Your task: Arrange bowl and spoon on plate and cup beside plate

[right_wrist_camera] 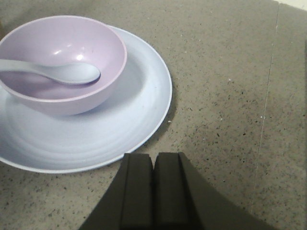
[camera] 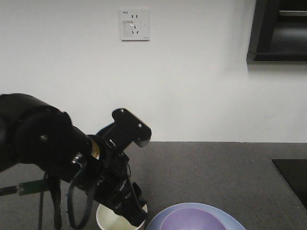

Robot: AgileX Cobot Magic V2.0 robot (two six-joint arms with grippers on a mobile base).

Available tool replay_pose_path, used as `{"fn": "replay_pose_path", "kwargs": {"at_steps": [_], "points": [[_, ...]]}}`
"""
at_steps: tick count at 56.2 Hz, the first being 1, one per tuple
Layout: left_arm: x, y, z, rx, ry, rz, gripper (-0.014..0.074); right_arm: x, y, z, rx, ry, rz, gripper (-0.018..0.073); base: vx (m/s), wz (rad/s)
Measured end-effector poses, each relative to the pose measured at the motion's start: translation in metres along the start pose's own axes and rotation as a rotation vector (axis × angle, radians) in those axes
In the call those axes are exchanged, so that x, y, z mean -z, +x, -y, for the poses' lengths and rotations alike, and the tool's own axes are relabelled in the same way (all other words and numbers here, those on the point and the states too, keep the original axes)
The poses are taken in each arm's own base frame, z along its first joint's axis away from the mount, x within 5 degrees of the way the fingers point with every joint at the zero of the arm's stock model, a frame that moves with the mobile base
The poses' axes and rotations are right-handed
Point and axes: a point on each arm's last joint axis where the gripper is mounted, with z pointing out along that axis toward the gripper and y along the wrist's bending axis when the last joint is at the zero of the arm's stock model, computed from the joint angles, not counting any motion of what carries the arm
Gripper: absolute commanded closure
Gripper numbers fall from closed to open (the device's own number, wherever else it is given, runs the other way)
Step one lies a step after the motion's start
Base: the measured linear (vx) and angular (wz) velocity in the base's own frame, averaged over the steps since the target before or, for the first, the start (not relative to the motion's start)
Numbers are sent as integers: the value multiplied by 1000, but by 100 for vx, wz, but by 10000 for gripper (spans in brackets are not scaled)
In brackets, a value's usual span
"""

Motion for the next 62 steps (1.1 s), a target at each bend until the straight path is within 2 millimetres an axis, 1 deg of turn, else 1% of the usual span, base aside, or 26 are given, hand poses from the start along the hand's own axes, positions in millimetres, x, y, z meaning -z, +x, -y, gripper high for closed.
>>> {"fn": "replay_pose_path", "kwargs": {"at_steps": [2, 5, 9, 10, 16, 19, 21, 25, 28, 33, 34, 35, 36, 37, 44, 48, 51, 56, 62], "points": [[11, -1, 0, -4, -8, 36, 301, 0, -1, 0, 0, 2, 6, 568, 0, 0], [28, -1, 0, -9, -20, 84, 399, 0, -1, 0, -1, 4, 15, 568, 0, 0], [54, 1, 1, -19, -41, 149, 575, 0, -3, 0, -13, 3, 35, 568, 0, 0], [59, 2, 1, -21, -46, 160, 606, 0, -4, 0, -16, 2, 39, 568, 0, 0], [98, 12, 2, -37, -90, 249, 605, 2, -6, -1, -50, -9, 73, 568, 0, 0], [115, 20, 3, -42, -107, 290, 603, 4, -7, -2, -62, -14, 89, 568, 0, 0], [126, 29, 5, -46, -121, 324, 603, 6, -7, -2, -71, -18, 104, 568, 0, 0], [139, 49, 8, -56, -148, 372, 602, 12, -7, -3, -80, -20, 138, 568, 0, 0], [144, 65, 10, -66, -171, 396, 602, 17, -7, -4, -82, -20, 166, 568, 0, 0], [144, 99, 14, -88, -215, 417, 601, 29, -7, -5, -78, -14, 226, 568, 0, 0], [139, 106, 15, -87, -214, 403, 601, 31, -6, -6, -77, -15, 233, 568, 0, 0], [139, 113, 16, -82, -221, 411, 601, 33, -6, -6, -76, -14, 246, 568, 0, 0], [134, 120, 17, -78, -218, 396, 601, 35, -5, -6, -74, -14, 252, 568, 0, 0], [134, 126, 18, -68, -220, 404, 600, 38, -4, -7, -70, -13, 263, 568, 0, 0], [104, 175, 27, 36, -190, 396, 600, 54, 4, -10, -36, -11, 320, 568, 0, 0], [86, 201, 32, 98, -171, 413, 600, 58, 11, -12, -21, -5, 349, 568, 0, 0], [75, 217, 36, 128, -161, 440, 600, 57, 18, -13, -17, -2, 360, 568, 0, 0], [61, 234, 40, 149, -149, 496, 600, 55, 25, -14, -14, 10, 391, 568, 0, 0], [53, 240, 42, 161, -137, 576, 599, 56, 25, -13, -14, 24, 425, 568, 0, 0]]}}
